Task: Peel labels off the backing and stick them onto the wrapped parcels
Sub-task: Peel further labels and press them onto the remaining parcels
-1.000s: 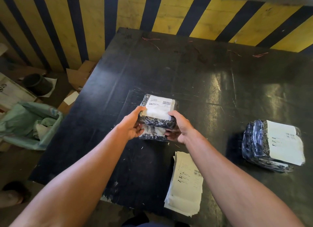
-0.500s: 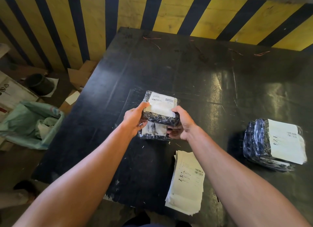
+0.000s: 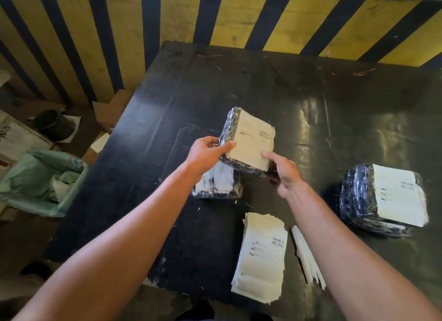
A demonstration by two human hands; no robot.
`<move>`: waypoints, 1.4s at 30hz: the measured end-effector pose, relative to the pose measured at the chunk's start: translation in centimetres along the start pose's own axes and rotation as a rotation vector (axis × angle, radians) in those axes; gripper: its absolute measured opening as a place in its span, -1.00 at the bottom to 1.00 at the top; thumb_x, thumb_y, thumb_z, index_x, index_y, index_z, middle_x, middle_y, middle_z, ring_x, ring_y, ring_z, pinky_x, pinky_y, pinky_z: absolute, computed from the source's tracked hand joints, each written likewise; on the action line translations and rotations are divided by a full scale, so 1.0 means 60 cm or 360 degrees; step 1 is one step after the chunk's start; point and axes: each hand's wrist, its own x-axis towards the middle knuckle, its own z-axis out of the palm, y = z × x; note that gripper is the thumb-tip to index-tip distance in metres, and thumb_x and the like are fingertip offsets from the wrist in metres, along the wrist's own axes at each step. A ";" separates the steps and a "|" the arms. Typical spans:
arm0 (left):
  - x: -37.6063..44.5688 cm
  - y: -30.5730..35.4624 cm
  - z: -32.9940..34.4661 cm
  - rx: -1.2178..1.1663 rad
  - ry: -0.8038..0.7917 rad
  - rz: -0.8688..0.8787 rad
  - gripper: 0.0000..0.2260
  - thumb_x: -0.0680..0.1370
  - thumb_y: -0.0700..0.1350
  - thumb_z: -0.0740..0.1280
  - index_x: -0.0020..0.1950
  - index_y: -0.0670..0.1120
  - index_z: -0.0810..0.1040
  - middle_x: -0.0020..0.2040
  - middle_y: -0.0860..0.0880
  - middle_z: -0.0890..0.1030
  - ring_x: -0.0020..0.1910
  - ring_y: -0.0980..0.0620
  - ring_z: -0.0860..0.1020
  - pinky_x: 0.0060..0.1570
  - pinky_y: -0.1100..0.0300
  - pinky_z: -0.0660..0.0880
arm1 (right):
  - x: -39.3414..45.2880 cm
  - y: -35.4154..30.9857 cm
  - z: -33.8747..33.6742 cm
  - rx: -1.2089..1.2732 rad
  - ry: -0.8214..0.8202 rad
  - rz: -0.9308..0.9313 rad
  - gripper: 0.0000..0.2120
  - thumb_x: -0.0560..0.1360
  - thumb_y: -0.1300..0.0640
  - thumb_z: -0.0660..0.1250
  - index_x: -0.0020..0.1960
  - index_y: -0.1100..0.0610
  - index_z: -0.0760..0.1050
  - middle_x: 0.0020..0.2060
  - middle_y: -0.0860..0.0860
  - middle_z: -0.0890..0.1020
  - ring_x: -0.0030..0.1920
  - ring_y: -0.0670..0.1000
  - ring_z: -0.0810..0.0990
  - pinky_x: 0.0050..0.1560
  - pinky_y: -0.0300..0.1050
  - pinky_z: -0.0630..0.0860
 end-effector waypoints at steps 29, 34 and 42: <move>0.064 -0.161 0.385 0.0664 -0.0396 -0.0368 -0.42 0.65 0.02 0.40 0.64 0.01 0.31 0.55 -0.11 0.45 0.45 -0.14 0.52 0.38 -0.09 0.51 | 0.073 0.104 -0.298 -0.1289 0.0467 -0.0023 -0.31 0.63 0.22 0.30 0.69 0.09 0.10 0.65 0.09 0.25 0.64 0.15 0.21 0.61 0.12 0.24; -0.006 -0.161 0.322 0.0743 -0.0255 0.0014 -0.52 0.65 0.02 0.41 0.55 0.03 0.43 0.40 -0.04 0.54 0.29 0.03 0.58 0.26 0.10 0.54 | -0.006 0.149 -0.297 -0.1523 0.0541 -0.0648 -0.45 0.60 0.12 0.38 0.56 0.08 0.35 0.54 0.02 0.38 0.54 0.05 0.35 0.41 -0.05 0.42; -0.155 -0.251 0.202 0.0514 0.0092 -0.0147 -0.86 0.61 -0.02 0.46 0.14 0.08 0.59 0.01 0.08 0.65 -0.04 0.18 0.62 -0.05 0.25 0.57 | -0.121 0.285 -0.238 -0.1117 0.0344 -0.0154 -0.72 0.48 -0.14 0.54 0.01 -0.01 0.55 -0.18 -0.10 0.66 -0.18 -0.09 0.64 -0.12 -0.10 0.64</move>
